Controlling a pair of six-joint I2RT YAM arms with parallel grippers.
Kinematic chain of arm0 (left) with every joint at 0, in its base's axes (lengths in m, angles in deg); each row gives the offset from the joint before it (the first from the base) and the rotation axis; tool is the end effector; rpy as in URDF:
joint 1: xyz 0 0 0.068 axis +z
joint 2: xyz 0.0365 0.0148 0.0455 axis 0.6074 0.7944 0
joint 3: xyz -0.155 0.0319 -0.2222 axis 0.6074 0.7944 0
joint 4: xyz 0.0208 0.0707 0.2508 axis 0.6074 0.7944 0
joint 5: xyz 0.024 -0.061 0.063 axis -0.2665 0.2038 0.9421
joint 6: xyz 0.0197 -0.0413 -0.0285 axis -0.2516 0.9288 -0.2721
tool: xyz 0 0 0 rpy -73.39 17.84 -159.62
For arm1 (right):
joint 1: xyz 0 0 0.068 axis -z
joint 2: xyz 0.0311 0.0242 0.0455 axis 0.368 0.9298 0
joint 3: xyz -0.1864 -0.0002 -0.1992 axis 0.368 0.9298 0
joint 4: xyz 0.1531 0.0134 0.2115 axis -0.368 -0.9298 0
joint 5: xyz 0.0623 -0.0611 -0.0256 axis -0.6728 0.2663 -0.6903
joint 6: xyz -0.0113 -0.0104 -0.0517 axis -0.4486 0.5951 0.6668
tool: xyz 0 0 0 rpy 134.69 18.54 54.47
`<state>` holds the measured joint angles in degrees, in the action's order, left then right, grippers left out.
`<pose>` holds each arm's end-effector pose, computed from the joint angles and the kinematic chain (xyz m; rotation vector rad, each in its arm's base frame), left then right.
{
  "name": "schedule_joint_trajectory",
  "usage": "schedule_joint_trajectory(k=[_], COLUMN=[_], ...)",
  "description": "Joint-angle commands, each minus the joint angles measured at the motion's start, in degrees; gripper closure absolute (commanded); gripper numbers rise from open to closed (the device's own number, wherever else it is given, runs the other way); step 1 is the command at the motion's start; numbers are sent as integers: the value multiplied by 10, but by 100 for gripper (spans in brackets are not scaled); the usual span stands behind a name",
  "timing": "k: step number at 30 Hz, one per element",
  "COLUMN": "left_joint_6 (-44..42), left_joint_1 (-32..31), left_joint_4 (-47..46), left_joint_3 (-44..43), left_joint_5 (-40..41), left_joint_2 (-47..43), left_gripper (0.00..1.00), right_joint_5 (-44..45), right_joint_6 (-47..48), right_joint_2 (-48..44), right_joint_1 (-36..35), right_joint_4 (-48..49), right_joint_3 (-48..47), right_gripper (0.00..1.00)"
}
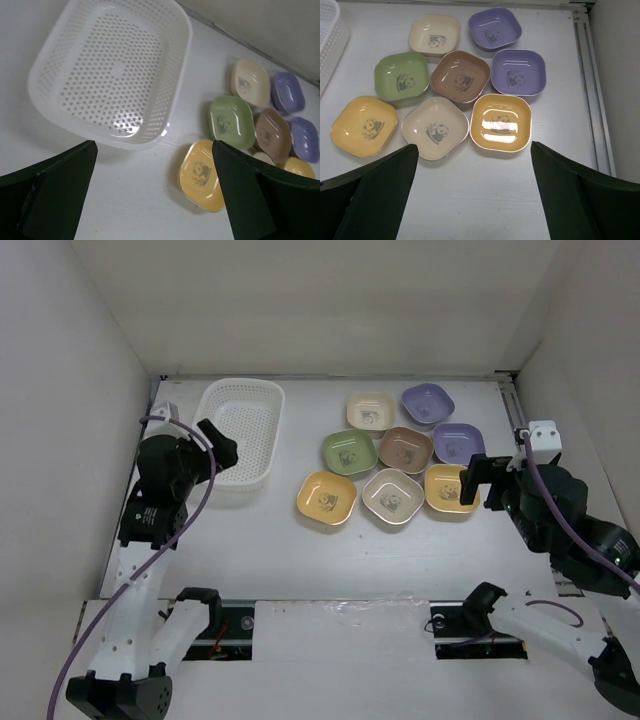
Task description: Place the plates into the plastic bin on the countertop
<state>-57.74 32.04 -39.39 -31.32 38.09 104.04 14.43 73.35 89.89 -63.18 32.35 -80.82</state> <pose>0.1764 -0.0151 0.3794 -0.3464 1.7905 -0.3454 0.0769 0.0395 0.4334 -0.0480 1.8873 0.0127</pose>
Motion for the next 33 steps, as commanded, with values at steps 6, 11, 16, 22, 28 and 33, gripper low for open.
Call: schedule_joint_trajectory(k=[6, 11, 16, 22, 28, 33], left_joint_6=[-18, -61, -61, 34, 117, 152], left_joint_1=[-4, -4, -4, -341, -404, -404], left_joint_4=[-37, 3, -1, 8, 53, 40], left_joint_3=[13, 29, 29, -55, -141, -71], left_joint_5=[-246, -254, -269, 37, 155, 181], left_joint_2=[-26, 18, 81, 223, 327, 315], left_gripper=[3, 0, 0, 0, 0, 0], right_joint_5=[-16, -39, -73, -78, -95, -120], right_joint_6=[-6, -1, -1, 18, 23, 23], right_joint_2=[5, 44, 73, 120, 93, 67], right_joint_1=[4, 4, 4, 4, 9, 14], right_joint_4=[27, 65, 107, 133, 140, 140], right_joint_3=[10, 20, 26, 24, 24, 69], right_gripper=[0, 0, 0, 0, 0, 0])
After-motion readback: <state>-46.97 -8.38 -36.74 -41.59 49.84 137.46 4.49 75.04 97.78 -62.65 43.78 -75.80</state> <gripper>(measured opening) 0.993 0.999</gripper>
